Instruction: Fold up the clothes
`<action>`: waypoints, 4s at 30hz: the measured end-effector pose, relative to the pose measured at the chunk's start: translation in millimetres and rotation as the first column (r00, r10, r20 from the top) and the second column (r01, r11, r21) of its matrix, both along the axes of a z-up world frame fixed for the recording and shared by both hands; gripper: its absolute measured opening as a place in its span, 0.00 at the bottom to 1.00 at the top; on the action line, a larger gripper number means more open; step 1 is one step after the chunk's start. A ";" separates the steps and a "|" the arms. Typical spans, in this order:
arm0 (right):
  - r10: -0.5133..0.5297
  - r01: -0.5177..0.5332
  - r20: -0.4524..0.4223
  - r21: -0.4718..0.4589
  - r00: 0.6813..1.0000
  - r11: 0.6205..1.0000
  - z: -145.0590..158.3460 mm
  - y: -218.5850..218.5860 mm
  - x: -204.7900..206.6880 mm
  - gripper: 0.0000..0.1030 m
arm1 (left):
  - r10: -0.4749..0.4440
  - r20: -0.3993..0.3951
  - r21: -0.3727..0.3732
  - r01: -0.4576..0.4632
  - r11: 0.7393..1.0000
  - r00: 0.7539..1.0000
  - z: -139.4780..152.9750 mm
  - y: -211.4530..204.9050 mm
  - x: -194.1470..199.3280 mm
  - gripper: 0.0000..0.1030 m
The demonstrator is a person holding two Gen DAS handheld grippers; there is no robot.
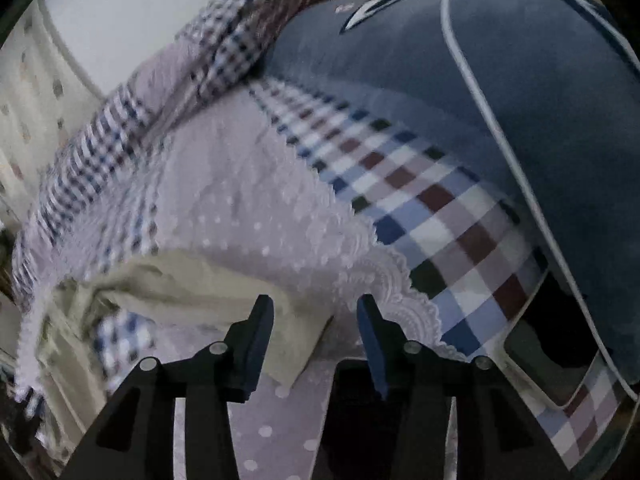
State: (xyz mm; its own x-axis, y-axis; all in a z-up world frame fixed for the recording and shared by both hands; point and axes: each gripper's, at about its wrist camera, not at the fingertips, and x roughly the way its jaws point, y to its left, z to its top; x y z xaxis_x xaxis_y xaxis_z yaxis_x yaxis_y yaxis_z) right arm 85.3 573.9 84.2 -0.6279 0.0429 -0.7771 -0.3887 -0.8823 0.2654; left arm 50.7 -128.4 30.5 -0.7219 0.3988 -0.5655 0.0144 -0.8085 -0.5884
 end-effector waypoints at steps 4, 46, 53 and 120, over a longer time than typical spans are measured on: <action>0.046 -0.050 0.071 0.063 0.996 0.997 -13.0 -10.2 -16.4 0.42 | -0.002 0.000 -0.002 0.002 1.000 1.000 0.1 0.1 -0.2 0.61; 0.597 -0.596 0.051 0.159 0.801 0.787 -16.7 -144.2 53.3 0.26 | -0.010 0.005 -0.012 0.010 1.000 1.000 -0.2 1.6 -0.8 0.61; 0.596 -0.589 0.041 0.228 0.802 0.776 -7.9 -157.1 64.8 0.07 | -0.010 0.001 -0.009 0.010 1.000 1.000 -0.4 1.7 -1.4 0.61; -0.197 0.115 0.073 0.599 0.978 0.793 48.5 14.9 -104.9 0.50 | -0.041 -0.014 -0.033 0.041 0.999 0.999 2.1 9.0 -5.3 0.61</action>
